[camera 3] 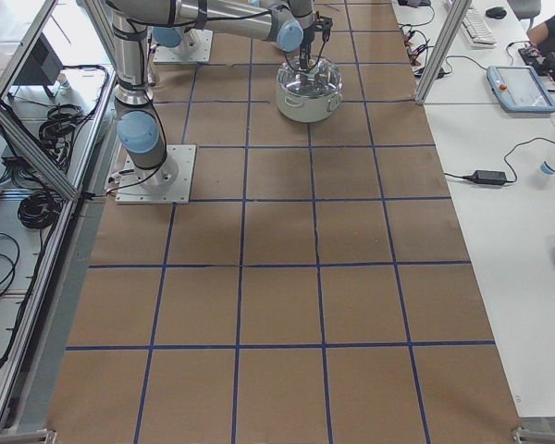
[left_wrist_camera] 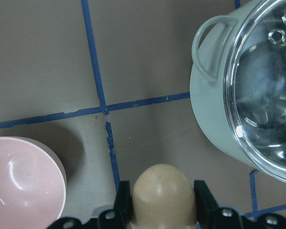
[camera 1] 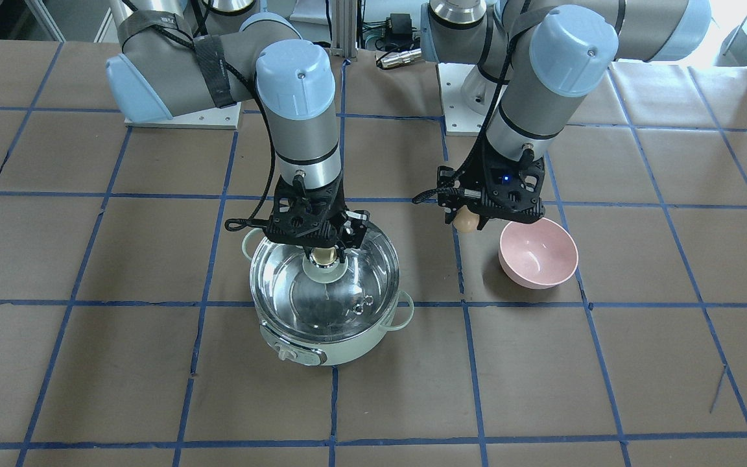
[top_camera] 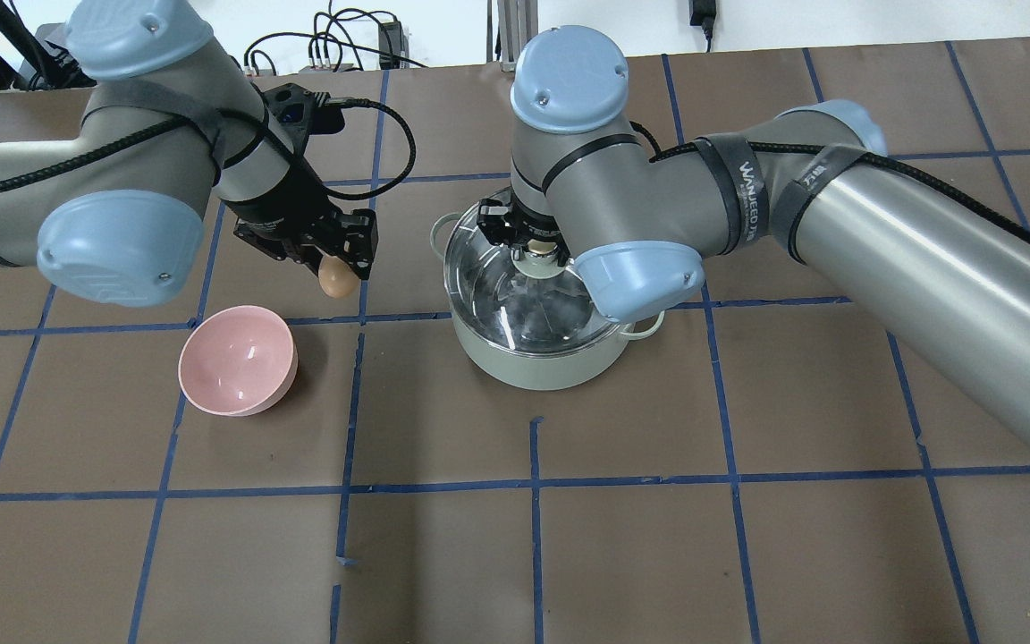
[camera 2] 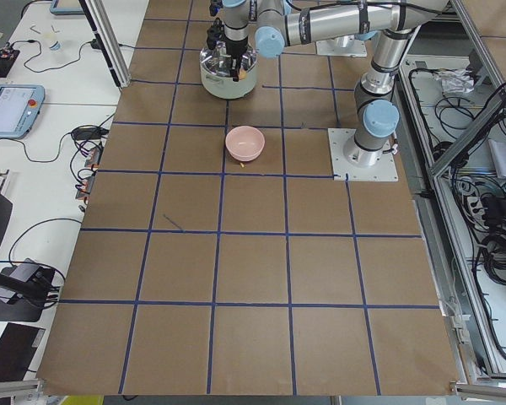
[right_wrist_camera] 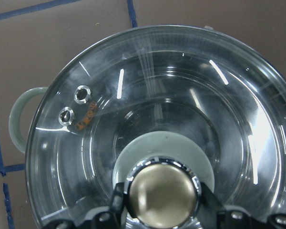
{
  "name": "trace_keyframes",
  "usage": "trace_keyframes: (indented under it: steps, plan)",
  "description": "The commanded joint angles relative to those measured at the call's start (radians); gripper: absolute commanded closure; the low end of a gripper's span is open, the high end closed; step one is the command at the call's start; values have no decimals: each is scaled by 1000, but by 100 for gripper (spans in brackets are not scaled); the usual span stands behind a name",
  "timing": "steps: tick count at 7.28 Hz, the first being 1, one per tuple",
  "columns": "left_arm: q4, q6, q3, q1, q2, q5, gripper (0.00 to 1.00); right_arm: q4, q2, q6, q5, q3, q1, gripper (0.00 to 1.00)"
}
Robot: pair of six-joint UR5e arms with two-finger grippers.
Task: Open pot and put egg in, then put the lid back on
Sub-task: 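Lower the right gripper and grasp the glass lid knob, then lift the lid with the right gripper while the left carries the egg over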
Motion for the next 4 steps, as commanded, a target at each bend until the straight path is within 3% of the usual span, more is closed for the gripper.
trace_keyframes:
  steps: [1,4]
  plan:
    - [1,1,2,0,0,0,99,27,-12,-16,-31,-9,-9,65]
    - [0,1,6,2,3,5,99,186,-126,-111,-49,-28,-124,66]
